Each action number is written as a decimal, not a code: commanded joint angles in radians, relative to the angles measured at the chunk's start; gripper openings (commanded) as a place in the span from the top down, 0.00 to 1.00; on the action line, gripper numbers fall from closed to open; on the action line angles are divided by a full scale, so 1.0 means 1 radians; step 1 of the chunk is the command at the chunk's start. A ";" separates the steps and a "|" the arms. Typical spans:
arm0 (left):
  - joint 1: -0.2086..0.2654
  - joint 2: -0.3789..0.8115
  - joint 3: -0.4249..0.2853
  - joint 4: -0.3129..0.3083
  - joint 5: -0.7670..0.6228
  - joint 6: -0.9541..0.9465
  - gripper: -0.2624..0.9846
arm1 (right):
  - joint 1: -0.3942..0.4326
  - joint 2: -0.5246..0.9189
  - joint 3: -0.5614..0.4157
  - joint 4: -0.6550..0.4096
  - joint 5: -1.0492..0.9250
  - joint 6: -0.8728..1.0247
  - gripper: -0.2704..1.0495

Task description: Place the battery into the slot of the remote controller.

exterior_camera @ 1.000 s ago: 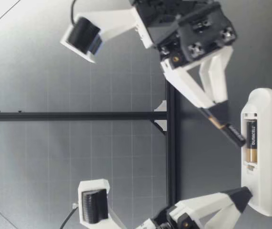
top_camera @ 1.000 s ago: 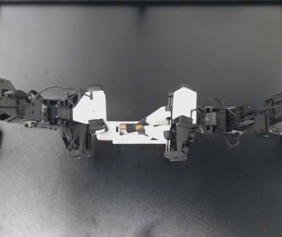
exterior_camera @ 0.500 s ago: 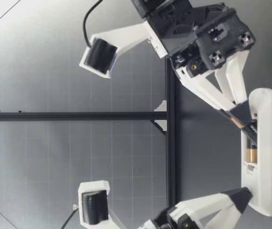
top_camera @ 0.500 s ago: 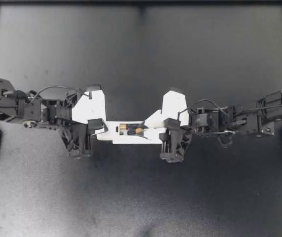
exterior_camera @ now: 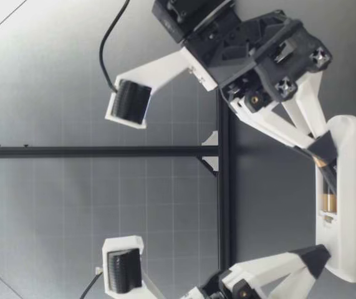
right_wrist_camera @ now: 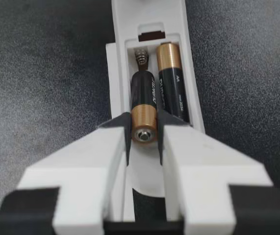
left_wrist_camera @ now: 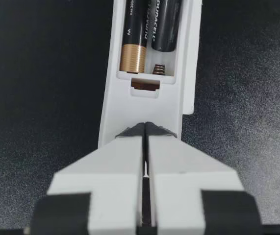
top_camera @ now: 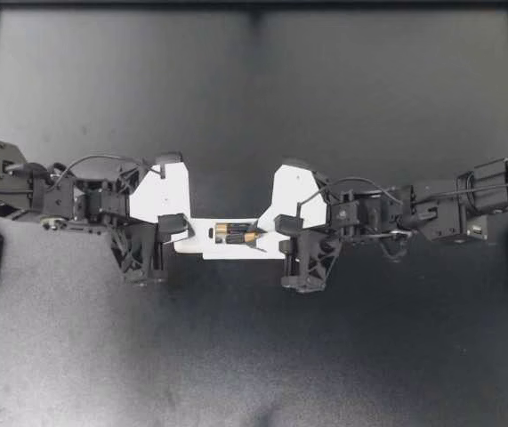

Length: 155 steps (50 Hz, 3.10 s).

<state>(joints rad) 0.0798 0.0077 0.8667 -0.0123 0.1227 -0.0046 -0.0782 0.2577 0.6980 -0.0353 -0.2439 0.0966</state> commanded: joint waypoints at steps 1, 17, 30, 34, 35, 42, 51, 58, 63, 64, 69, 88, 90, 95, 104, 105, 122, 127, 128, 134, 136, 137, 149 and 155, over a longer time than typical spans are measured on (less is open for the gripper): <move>0.003 -0.015 -0.008 -0.003 0.000 -0.002 0.92 | -0.005 -0.028 -0.028 -0.002 0.005 0.000 0.69; 0.003 -0.015 -0.008 -0.002 0.000 -0.002 0.92 | -0.005 -0.025 -0.057 -0.026 0.057 0.002 0.62; 0.003 -0.017 -0.006 -0.008 0.000 -0.002 0.92 | 0.005 -0.043 -0.077 -0.028 0.061 0.005 0.40; 0.003 -0.017 -0.006 -0.012 0.000 -0.002 0.92 | 0.003 -0.075 -0.069 -0.015 0.054 0.026 0.40; 0.003 -0.015 -0.006 -0.012 0.000 -0.002 0.92 | 0.005 -0.086 -0.067 -0.006 0.051 0.034 0.40; 0.003 -0.015 -0.005 -0.018 0.000 -0.002 0.92 | 0.005 -0.178 -0.018 0.106 0.006 0.173 0.40; 0.003 -0.014 -0.005 -0.020 0.000 -0.002 0.92 | 0.008 -0.244 0.048 0.227 0.011 0.511 0.45; 0.003 -0.014 -0.008 -0.020 0.000 -0.002 0.92 | 0.014 -0.261 0.081 0.227 0.012 0.788 0.60; 0.003 -0.012 -0.009 -0.020 0.002 -0.002 0.92 | 0.014 -0.258 0.084 0.227 0.018 0.923 0.69; 0.003 -0.011 -0.008 -0.020 0.000 -0.002 0.92 | 0.014 -0.255 0.084 0.227 0.021 0.950 0.71; 0.003 -0.009 -0.009 -0.020 0.002 -0.002 0.92 | 0.014 -0.236 0.083 0.227 0.043 1.008 0.77; 0.003 -0.009 -0.008 -0.020 0.005 -0.002 0.92 | 0.014 -0.127 -0.006 0.227 0.170 1.005 0.87; 0.003 -0.009 -0.008 -0.020 0.005 -0.002 0.92 | 0.014 -0.121 -0.014 0.227 0.173 1.005 0.87; 0.003 -0.009 -0.008 -0.020 0.003 0.000 0.92 | 0.014 -0.107 -0.025 0.227 0.173 1.003 0.87; 0.003 -0.008 -0.005 -0.020 0.003 0.000 0.92 | 0.014 -0.091 -0.044 0.222 0.173 1.003 0.87; 0.003 -0.008 -0.005 -0.020 0.005 0.000 0.92 | 0.014 -0.089 -0.046 0.222 0.173 1.003 0.87; 0.003 -0.008 0.000 -0.020 0.005 0.002 0.92 | 0.000 -0.055 -0.064 0.219 0.173 1.002 0.87; 0.003 -0.008 0.000 -0.020 0.005 0.002 0.92 | 0.000 -0.041 -0.078 0.213 0.175 1.002 0.87; 0.003 -0.008 0.000 -0.020 0.005 0.002 0.92 | 0.000 -0.040 -0.081 0.212 0.175 1.002 0.87; 0.003 -0.008 0.003 -0.020 0.005 0.002 0.92 | 0.000 -0.025 -0.098 0.201 0.181 1.002 0.87; 0.003 -0.008 0.005 -0.020 0.003 0.002 0.92 | 0.000 -0.021 -0.100 0.198 0.183 1.002 0.87; 0.005 -0.008 0.005 -0.020 0.005 0.002 0.92 | 0.000 -0.020 -0.101 0.198 0.184 1.002 0.87; 0.003 -0.008 0.002 -0.020 0.002 0.002 0.92 | 0.000 -0.026 -0.100 0.196 0.204 0.999 0.87; 0.003 -0.009 -0.009 -0.020 -0.008 0.003 0.92 | -0.002 -0.069 -0.094 0.173 0.216 0.983 0.87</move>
<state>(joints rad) 0.0813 0.0077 0.8698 -0.0307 0.1212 -0.0046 -0.0736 0.2470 0.6213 0.1519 -0.0307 1.0876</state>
